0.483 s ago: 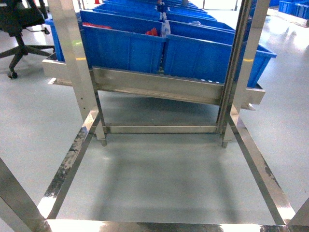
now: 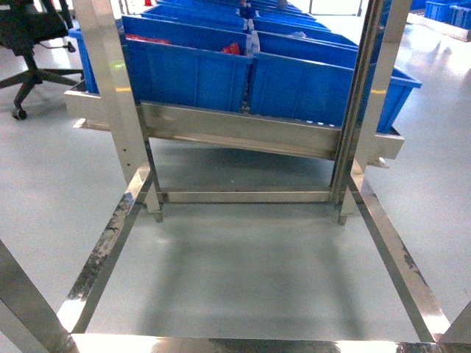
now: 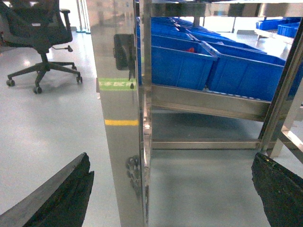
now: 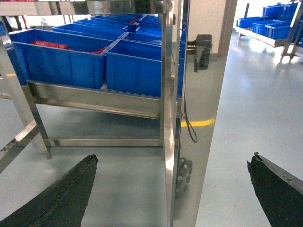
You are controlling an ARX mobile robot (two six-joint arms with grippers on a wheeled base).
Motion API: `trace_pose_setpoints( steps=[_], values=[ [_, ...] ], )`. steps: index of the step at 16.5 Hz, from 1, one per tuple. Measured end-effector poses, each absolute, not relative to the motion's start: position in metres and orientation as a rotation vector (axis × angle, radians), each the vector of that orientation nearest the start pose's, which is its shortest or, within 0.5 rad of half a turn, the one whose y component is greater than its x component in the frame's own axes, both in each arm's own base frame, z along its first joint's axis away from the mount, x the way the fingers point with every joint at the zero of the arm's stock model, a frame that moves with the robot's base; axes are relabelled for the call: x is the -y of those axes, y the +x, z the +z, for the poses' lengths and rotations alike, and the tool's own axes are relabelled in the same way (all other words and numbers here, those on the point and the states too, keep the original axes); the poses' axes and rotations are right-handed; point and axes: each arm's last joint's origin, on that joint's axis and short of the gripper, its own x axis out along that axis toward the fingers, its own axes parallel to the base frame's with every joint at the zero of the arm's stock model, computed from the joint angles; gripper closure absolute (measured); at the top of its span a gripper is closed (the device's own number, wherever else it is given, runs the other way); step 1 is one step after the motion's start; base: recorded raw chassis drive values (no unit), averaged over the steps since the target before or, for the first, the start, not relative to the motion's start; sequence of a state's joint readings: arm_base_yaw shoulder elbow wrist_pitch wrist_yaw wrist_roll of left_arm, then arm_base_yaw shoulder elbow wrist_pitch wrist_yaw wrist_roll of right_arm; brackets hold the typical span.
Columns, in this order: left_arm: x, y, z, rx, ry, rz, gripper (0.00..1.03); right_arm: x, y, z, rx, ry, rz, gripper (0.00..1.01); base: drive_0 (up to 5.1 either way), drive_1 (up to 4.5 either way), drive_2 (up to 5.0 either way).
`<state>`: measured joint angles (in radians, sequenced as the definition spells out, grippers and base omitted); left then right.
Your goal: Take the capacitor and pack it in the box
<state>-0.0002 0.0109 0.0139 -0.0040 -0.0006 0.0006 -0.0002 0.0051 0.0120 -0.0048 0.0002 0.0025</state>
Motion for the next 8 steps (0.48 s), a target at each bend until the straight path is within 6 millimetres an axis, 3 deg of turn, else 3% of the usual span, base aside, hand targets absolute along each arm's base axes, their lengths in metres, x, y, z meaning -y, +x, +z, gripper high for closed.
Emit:
trace_pose_setpoints(
  steps=[8],
  values=[
    [0.0000, 0.0975, 0.1670, -0.001, 0.001, 0.000, 0.05, 0.0000, 0.0973, 0.1667, 0.002, 0.002, 0.000, 0.03, 0.0, 0.00, 0.0]
  ],
)
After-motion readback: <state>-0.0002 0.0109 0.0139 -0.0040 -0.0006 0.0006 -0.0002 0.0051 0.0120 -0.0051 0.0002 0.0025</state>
